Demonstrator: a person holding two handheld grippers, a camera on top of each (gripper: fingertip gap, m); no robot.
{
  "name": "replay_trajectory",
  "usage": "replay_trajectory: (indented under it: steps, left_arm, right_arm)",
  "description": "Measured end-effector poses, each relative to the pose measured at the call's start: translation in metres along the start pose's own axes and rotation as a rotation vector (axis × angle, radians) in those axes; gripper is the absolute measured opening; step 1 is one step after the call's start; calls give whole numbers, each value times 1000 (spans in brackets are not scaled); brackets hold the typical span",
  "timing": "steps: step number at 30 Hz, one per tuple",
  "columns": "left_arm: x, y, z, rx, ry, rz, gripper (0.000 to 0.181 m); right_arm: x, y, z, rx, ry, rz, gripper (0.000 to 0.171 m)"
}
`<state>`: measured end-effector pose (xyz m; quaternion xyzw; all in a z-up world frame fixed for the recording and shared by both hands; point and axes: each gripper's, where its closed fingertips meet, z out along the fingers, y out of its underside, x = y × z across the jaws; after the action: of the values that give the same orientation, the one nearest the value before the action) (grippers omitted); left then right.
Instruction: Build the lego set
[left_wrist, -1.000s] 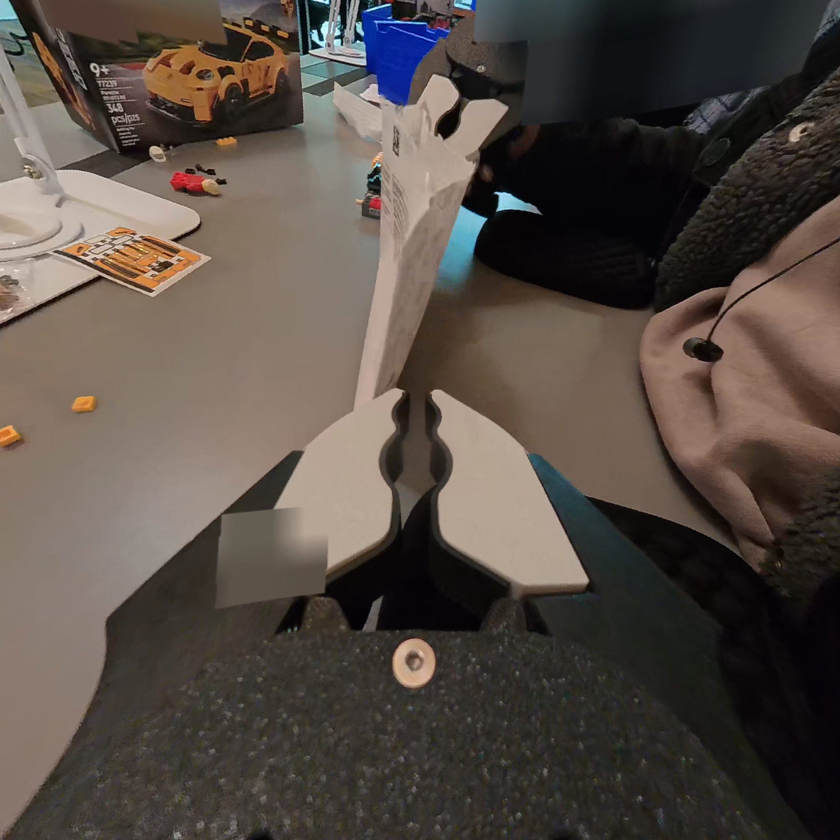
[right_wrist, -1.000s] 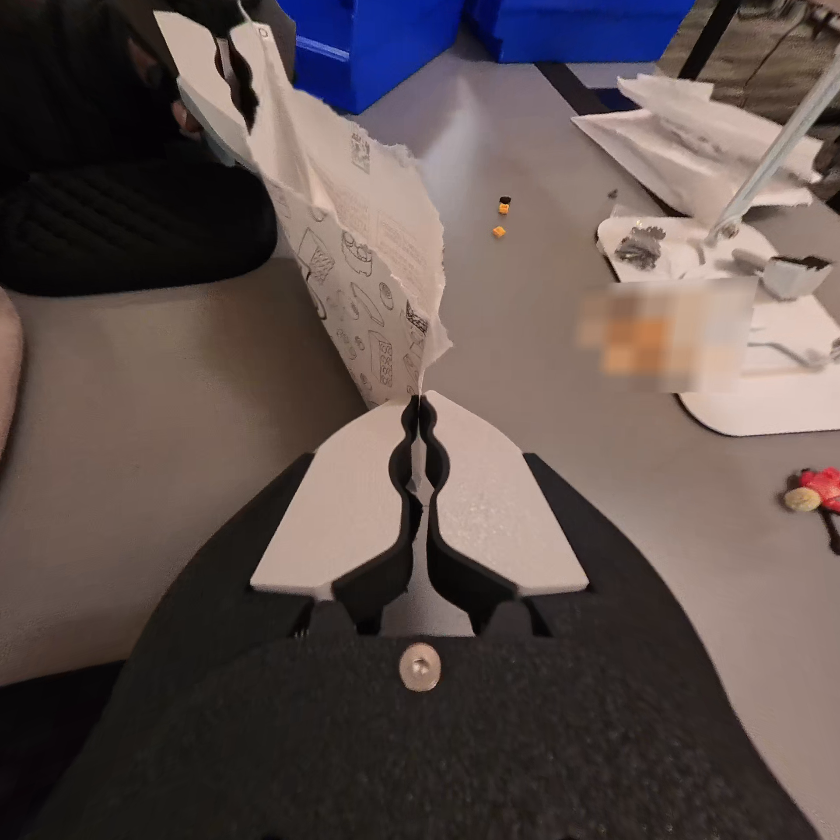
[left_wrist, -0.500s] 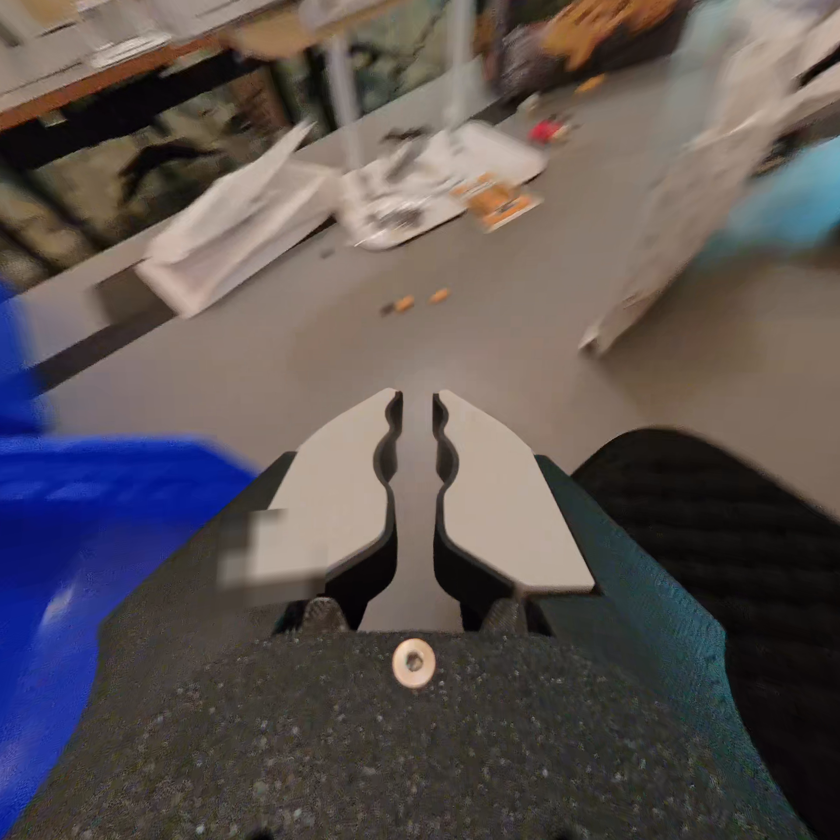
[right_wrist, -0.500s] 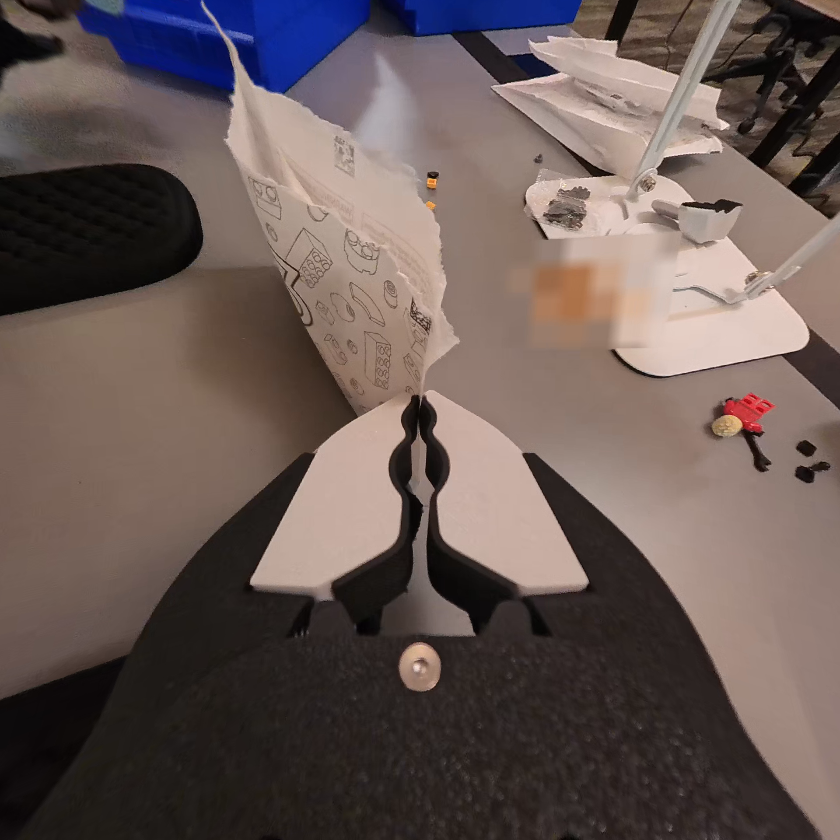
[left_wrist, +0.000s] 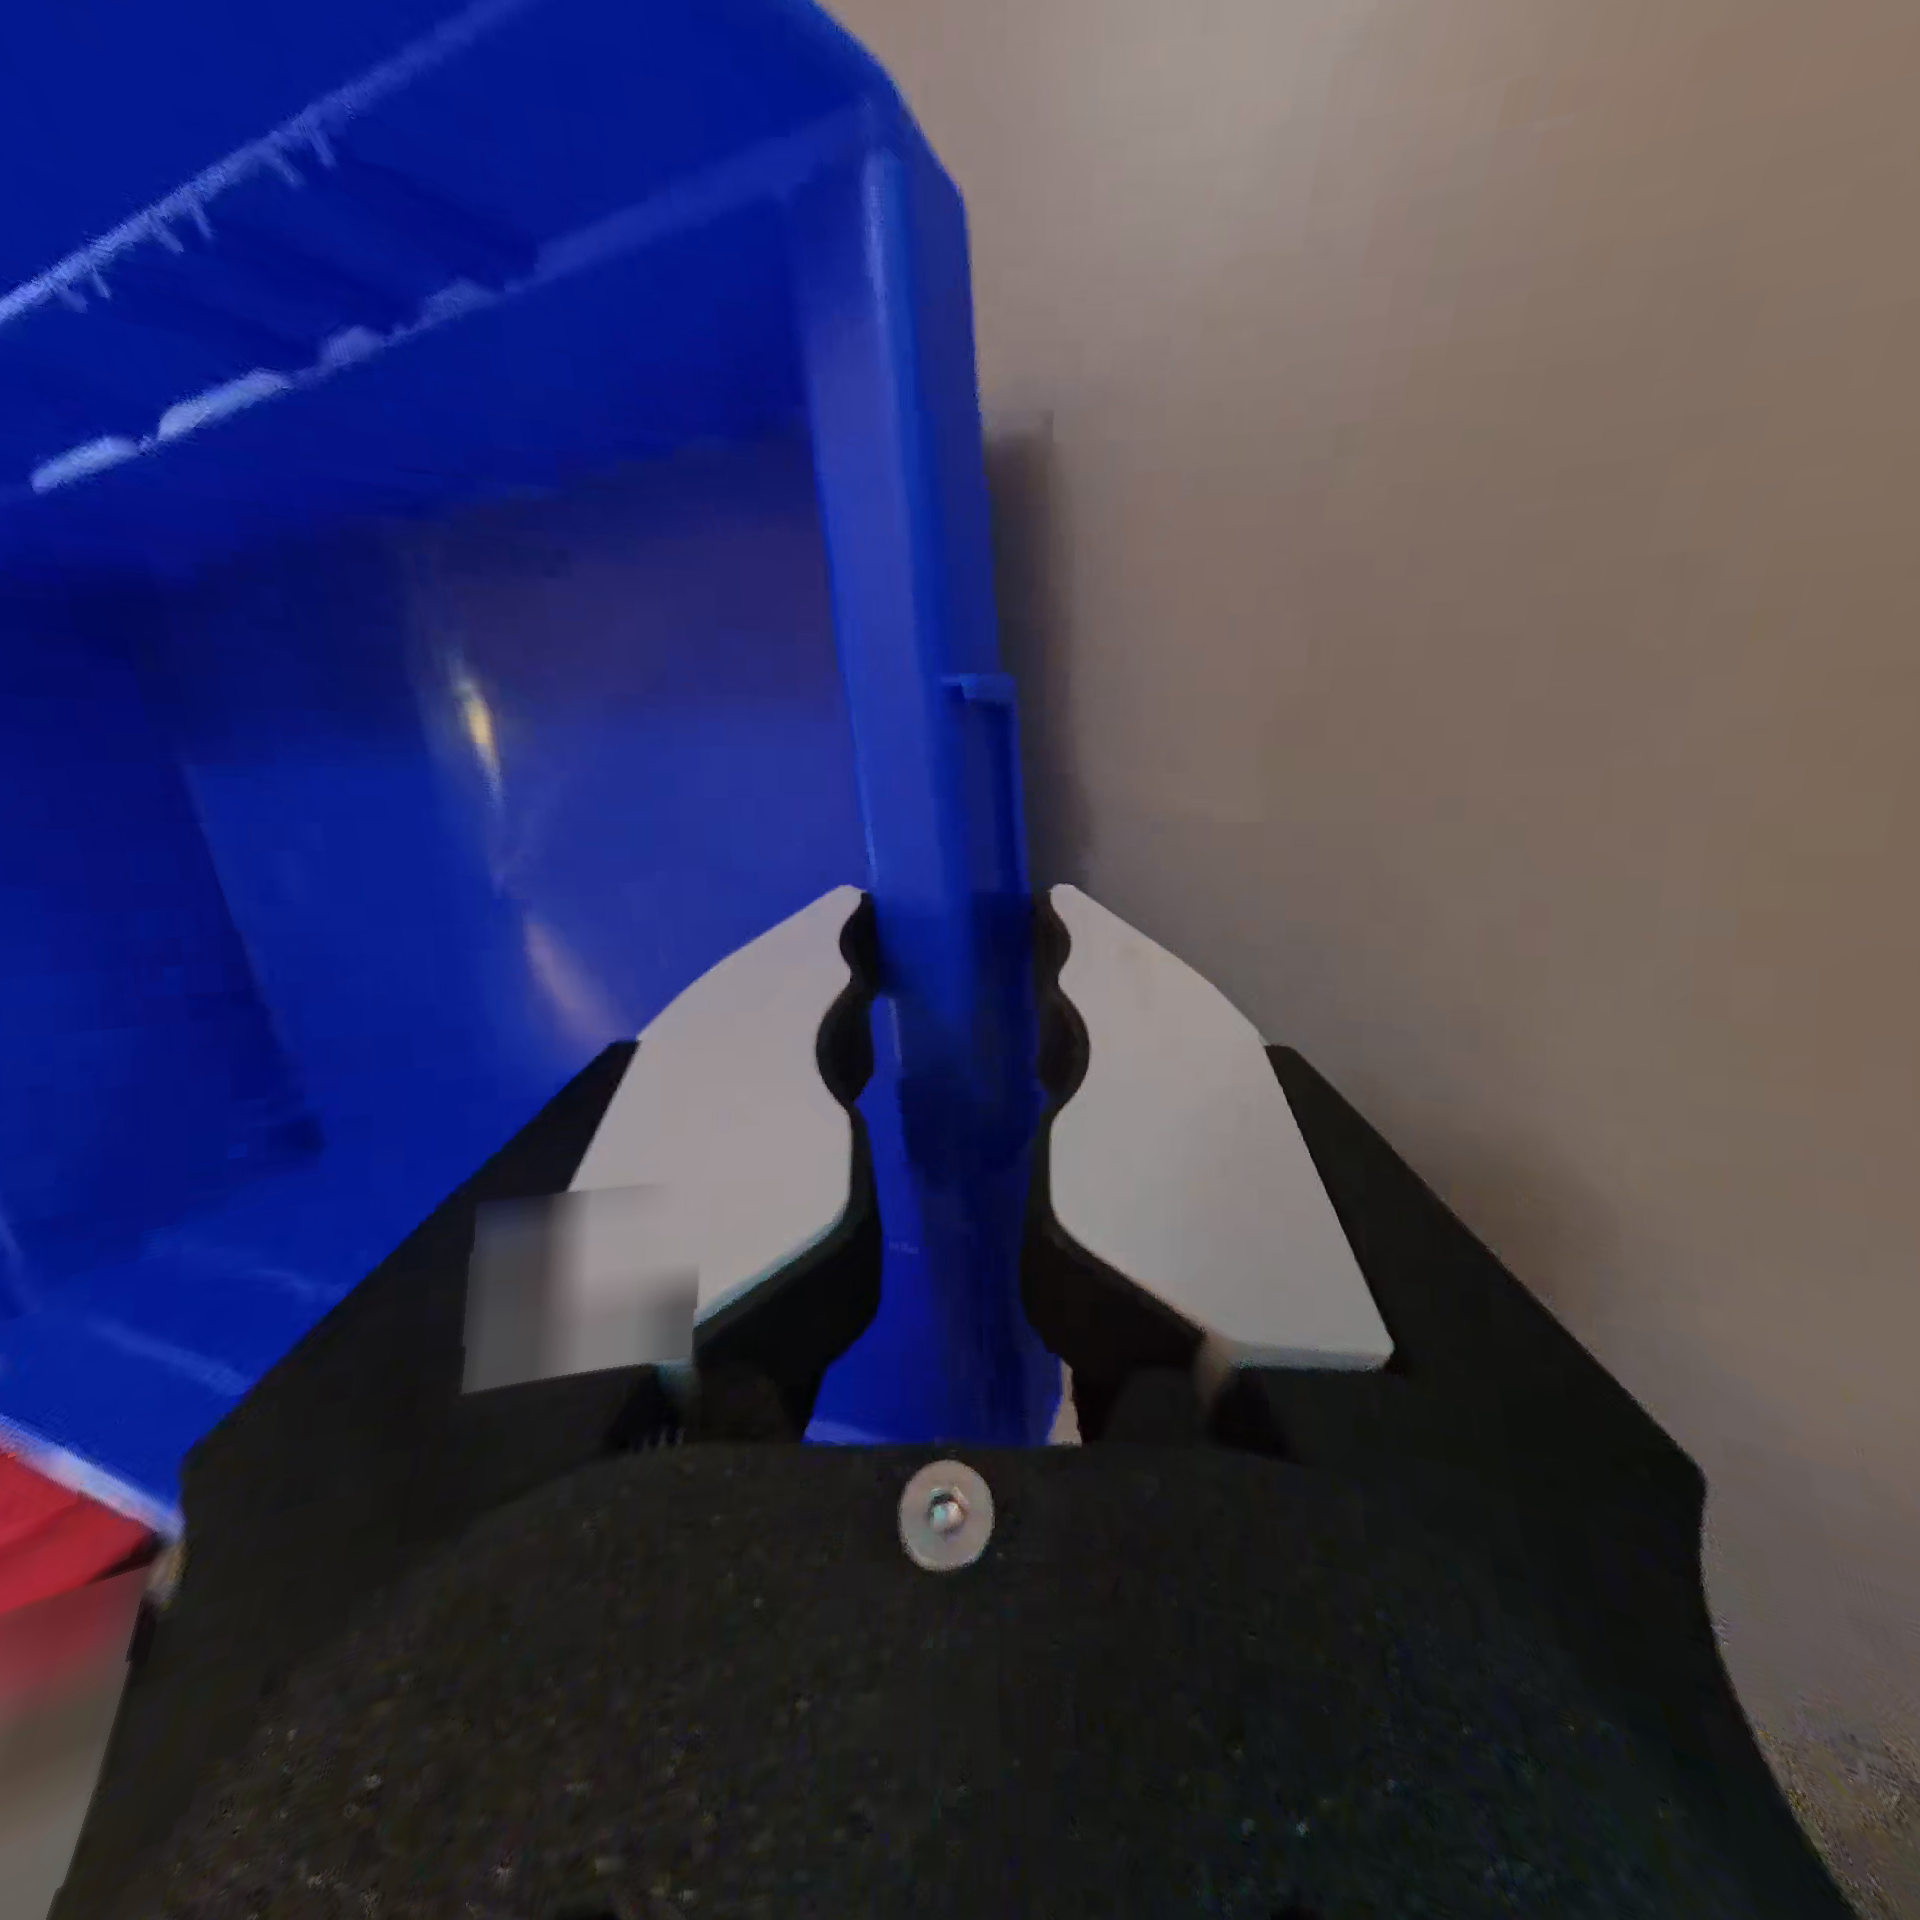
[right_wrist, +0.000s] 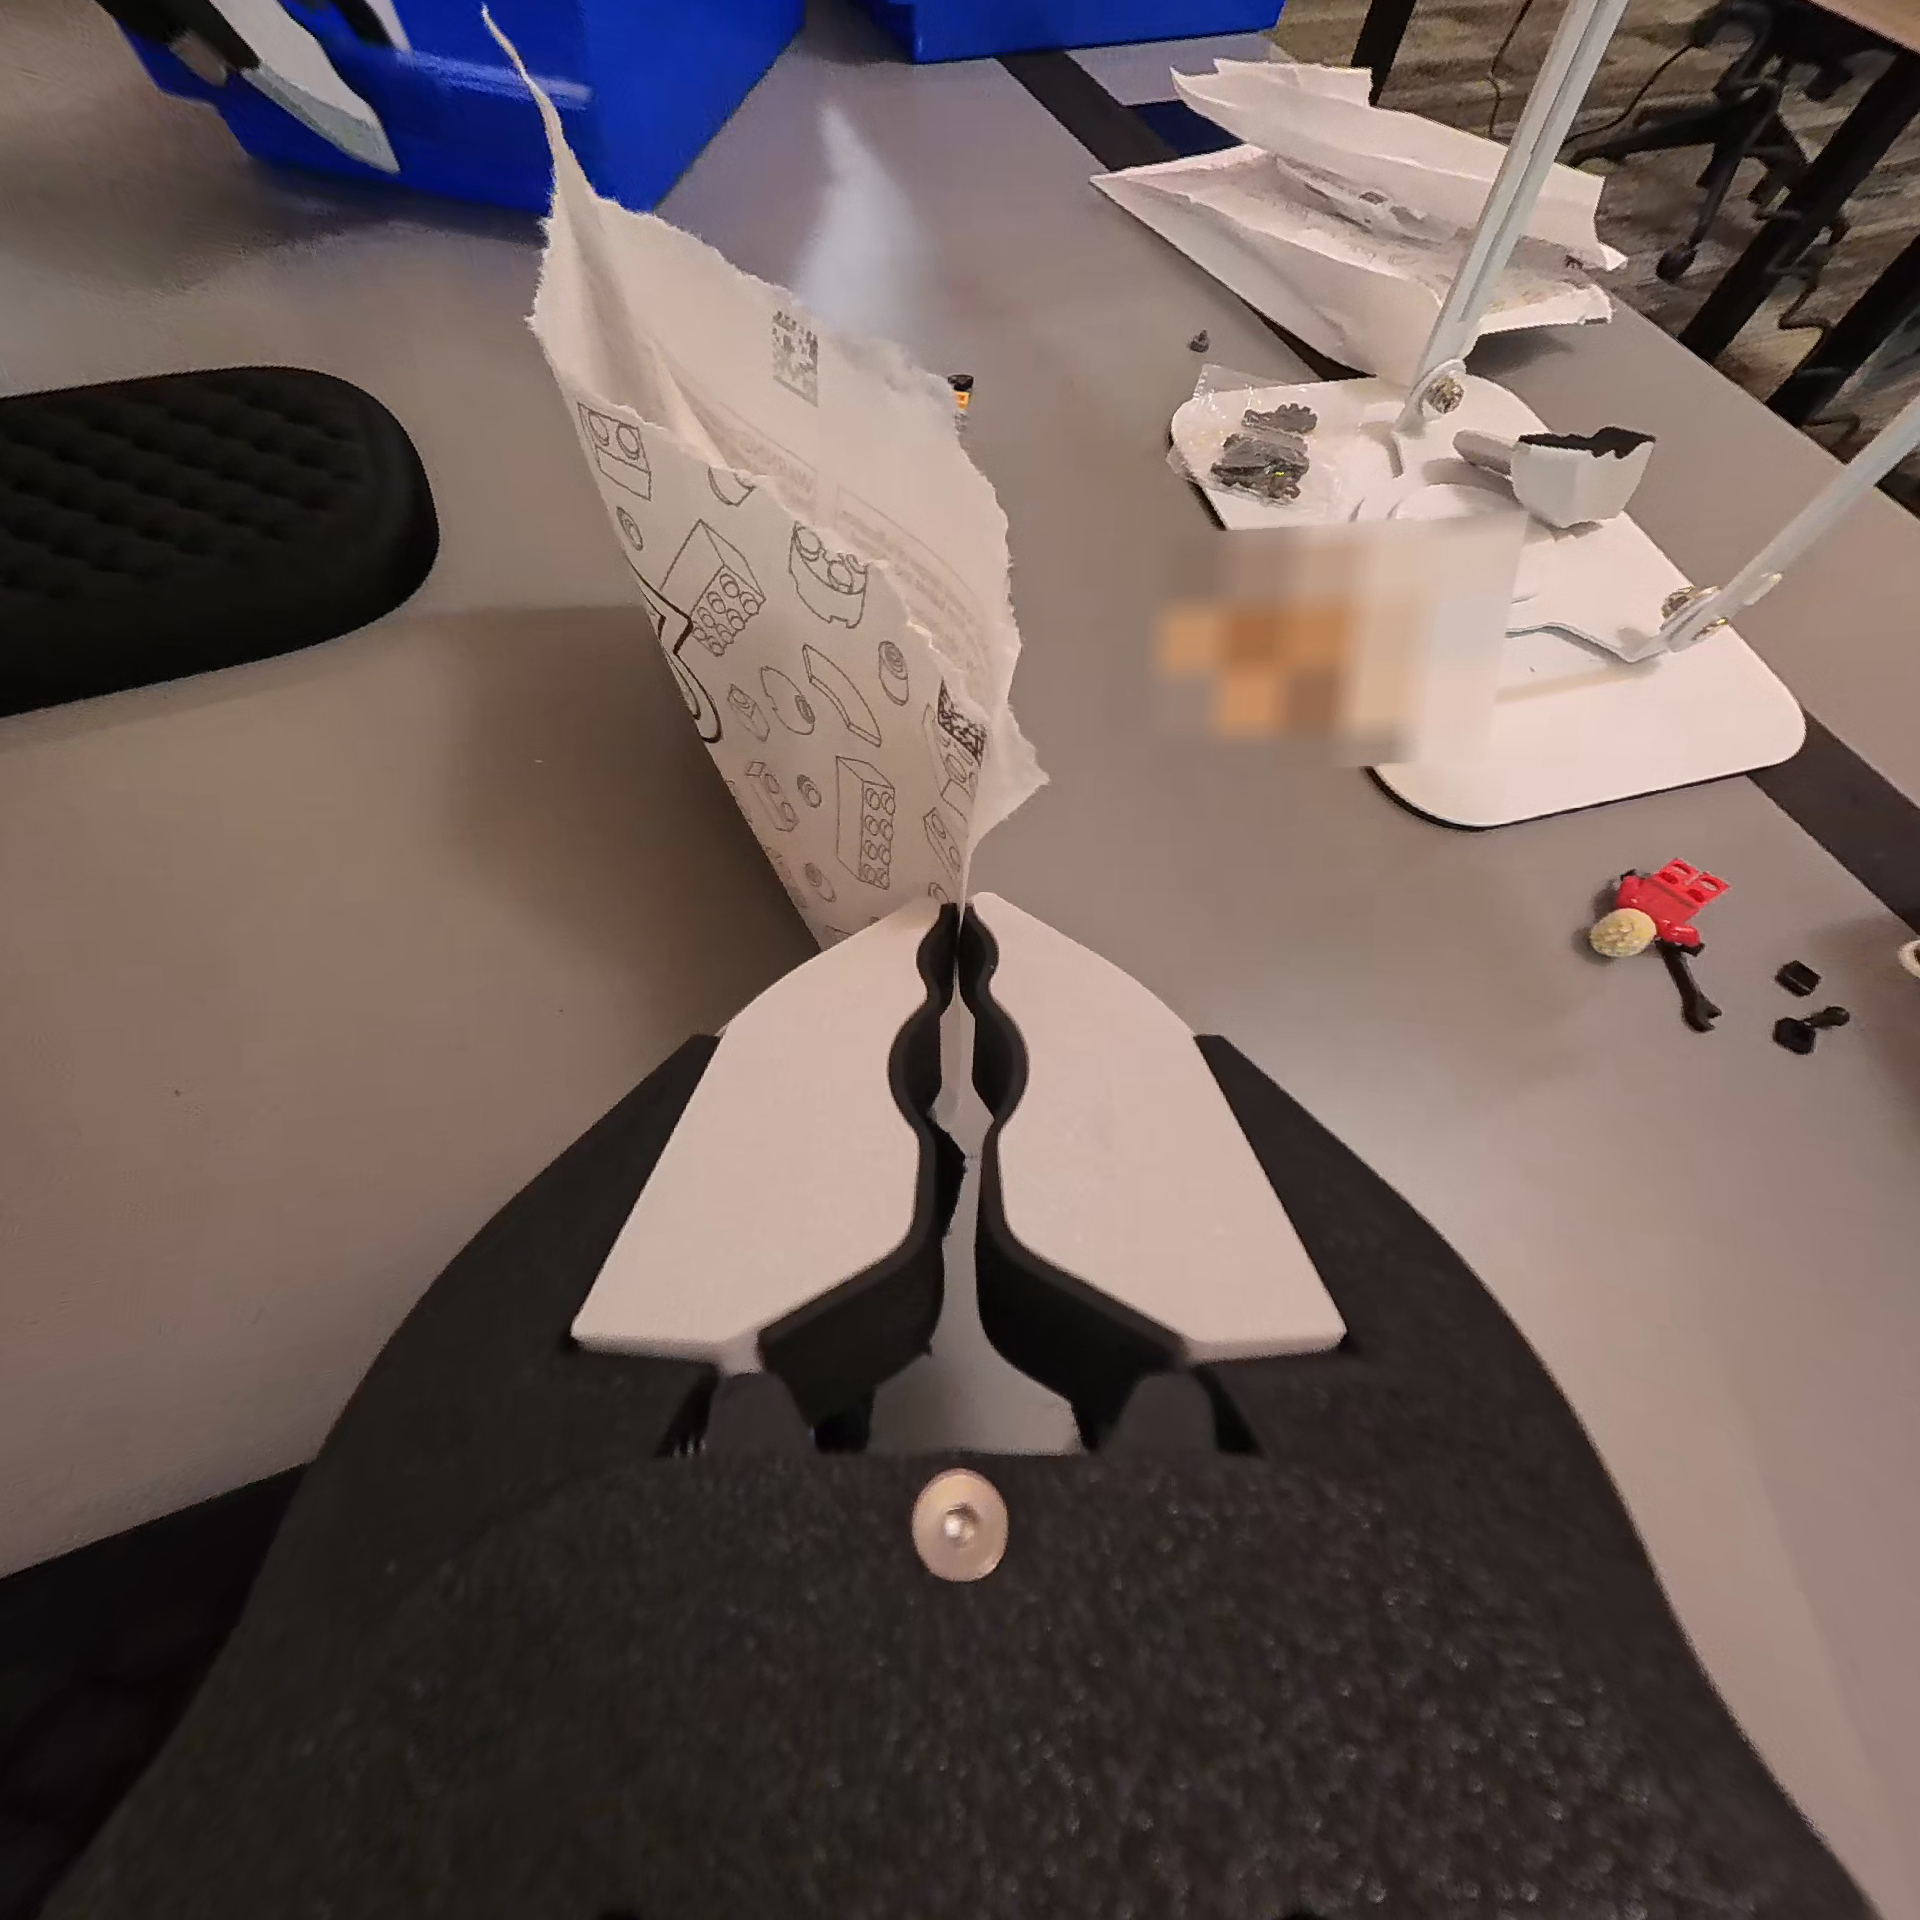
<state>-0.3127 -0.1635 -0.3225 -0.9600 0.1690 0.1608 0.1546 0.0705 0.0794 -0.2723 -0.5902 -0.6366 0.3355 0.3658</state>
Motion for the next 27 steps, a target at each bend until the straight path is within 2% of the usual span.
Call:
replay_trajectory:
  steps: [7,13,19,24,27]
  left_arm:
    - [62,-52,-10,90,85,155,28]
    - [112,-84,-21,130,156,271,27]
    - [129,-97,-27,174,165,379,28]
    - [132,-119,-70,424,224,330,31]
    - [146,-136,-91,574,239,351,34]
  right_arm:
    - [-1,3,0,-1,-14,10,0]
    - [-5,1,-1,-2,-26,-6,0]
    - [-9,0,-3,2,-35,-24,0]
    - [-17,-1,-5,14,-61,-44,0]
    - [-33,-7,-9,85,-117,-137,0]
